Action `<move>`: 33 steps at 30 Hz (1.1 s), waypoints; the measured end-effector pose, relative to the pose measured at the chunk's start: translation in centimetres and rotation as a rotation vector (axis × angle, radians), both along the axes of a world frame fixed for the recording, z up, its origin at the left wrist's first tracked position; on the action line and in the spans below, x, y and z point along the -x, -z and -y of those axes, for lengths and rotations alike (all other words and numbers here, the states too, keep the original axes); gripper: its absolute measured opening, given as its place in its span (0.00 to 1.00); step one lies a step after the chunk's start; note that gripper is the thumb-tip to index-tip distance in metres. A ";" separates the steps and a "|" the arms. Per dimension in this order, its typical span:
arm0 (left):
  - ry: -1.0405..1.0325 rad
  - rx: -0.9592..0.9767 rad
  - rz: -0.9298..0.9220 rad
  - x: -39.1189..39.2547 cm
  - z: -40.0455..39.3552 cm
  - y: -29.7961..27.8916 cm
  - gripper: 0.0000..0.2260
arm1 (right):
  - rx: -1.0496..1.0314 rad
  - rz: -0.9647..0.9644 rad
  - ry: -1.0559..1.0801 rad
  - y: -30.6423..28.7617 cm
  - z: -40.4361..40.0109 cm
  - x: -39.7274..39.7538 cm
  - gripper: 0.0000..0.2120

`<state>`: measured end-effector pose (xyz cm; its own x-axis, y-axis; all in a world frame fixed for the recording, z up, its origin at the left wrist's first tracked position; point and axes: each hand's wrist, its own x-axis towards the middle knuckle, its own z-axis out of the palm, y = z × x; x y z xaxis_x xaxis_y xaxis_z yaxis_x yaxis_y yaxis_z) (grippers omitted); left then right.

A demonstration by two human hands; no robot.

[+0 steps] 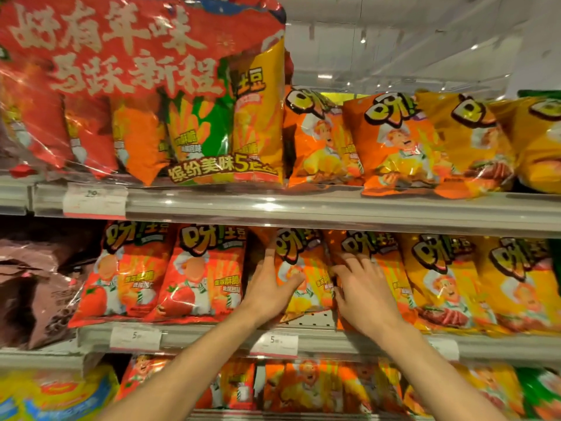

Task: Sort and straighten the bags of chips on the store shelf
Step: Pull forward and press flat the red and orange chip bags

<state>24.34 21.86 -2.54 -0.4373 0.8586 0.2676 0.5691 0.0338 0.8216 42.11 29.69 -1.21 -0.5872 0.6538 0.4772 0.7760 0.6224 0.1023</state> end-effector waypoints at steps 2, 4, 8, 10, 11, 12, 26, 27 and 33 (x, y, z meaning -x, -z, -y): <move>-0.013 -0.024 -0.020 -0.3 0.0 -0.4 0.39 | 0.001 -0.015 -0.001 -0.1 -0.3 -0.5 0.17; -0.035 -0.052 -0.045 -0.5 0.1 -0.9 0.39 | 0.016 -0.030 -0.022 -0.3 -0.5 -0.8 0.17; -0.064 -0.047 -0.066 -0.2 0.5 -2.2 0.38 | 0.047 -0.061 -0.028 -0.7 -0.6 -1.0 0.18; -0.064 -0.037 -0.078 0.1 1.1 -2.8 0.38 | 0.075 -0.063 -0.021 -0.7 -0.5 -1.0 0.19; -0.067 -0.036 -0.089 0.3 1.4 -3.1 0.38 | 0.084 -0.065 -0.021 -0.7 -0.6 -1.0 0.19; -0.069 -0.036 -0.098 0.5 1.8 -3.4 0.38 | 0.088 -0.069 -0.018 -0.7 -0.6 -1.0 0.19; 0.134 -0.074 0.153 2.0 7.0 -2.1 0.48 | 0.973 -0.903 -0.180 -2.5 3.6 4.8 0.42; 0.127 -0.071 0.178 1.9 6.9 -2.0 0.49 | 0.964 -0.946 -0.160 -2.1 3.5 5.2 0.43; 0.032 -0.051 0.296 1.4 5.5 -2.7 0.41 | 1.000 -1.066 -0.185 -1.7 4.2 5.8 0.46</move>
<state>22.97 16.36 0.16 -0.4755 0.8619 0.1760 0.3047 -0.0264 0.9521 36.28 25.51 0.47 -0.3661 0.9210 0.1332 0.1104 0.1852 -0.9765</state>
